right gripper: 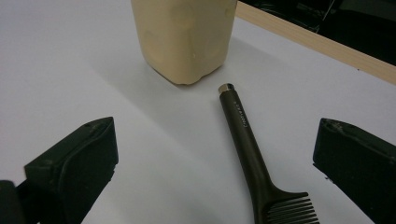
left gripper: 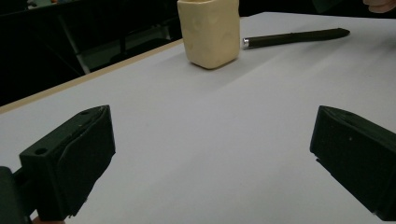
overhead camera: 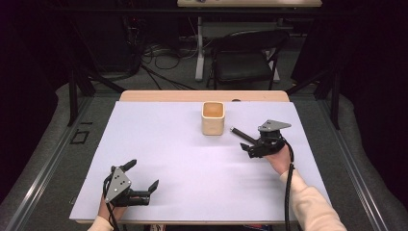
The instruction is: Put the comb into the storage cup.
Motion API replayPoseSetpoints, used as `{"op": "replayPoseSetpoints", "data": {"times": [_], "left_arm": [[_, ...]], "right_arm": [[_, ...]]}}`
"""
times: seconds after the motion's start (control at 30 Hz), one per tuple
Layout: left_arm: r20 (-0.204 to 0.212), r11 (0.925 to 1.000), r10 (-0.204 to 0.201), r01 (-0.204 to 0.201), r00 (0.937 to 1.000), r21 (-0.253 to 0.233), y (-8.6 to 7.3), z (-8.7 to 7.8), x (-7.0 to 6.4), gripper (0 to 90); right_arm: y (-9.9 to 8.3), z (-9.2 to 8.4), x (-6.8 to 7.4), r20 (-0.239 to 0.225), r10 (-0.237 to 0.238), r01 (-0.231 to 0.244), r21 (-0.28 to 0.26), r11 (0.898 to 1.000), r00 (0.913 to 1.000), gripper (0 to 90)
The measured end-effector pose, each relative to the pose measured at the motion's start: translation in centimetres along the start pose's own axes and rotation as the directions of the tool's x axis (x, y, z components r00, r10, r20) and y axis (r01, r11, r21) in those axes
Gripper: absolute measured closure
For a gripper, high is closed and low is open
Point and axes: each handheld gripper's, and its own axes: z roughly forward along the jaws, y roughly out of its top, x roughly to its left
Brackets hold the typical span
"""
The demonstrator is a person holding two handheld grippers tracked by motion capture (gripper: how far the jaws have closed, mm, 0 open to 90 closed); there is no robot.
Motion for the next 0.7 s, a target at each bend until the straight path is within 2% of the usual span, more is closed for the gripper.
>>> {"op": "replayPoseSetpoints", "data": {"times": [0.3, 0.53, 0.7], "left_arm": [[0.005, 1.0000, -0.001, 0.001, 1.0000, 0.000, 0.0, 0.2, 0.1, 0.1], [0.009, 1.0000, -0.001, 0.001, 1.0000, -0.003, 0.1, 0.3, 0.0, 0.1], [0.009, 1.0000, -0.007, 0.007, 0.9999, -0.003, 0.0, 0.3, 0.1, 0.1]], "right_arm": [[0.8, 0.9, -0.7, 0.013, -0.006, 0.006, 0.020, 1.000, 0.9999, 0.0], [1.3, 1.7, -1.8, 0.019, 0.027, -0.027, 0.027, 0.999, 0.9995, 0.0], [2.0, 2.5, -2.6, 0.042, 0.034, -0.036, 0.047, 0.998, 0.9985, 0.0]]}}
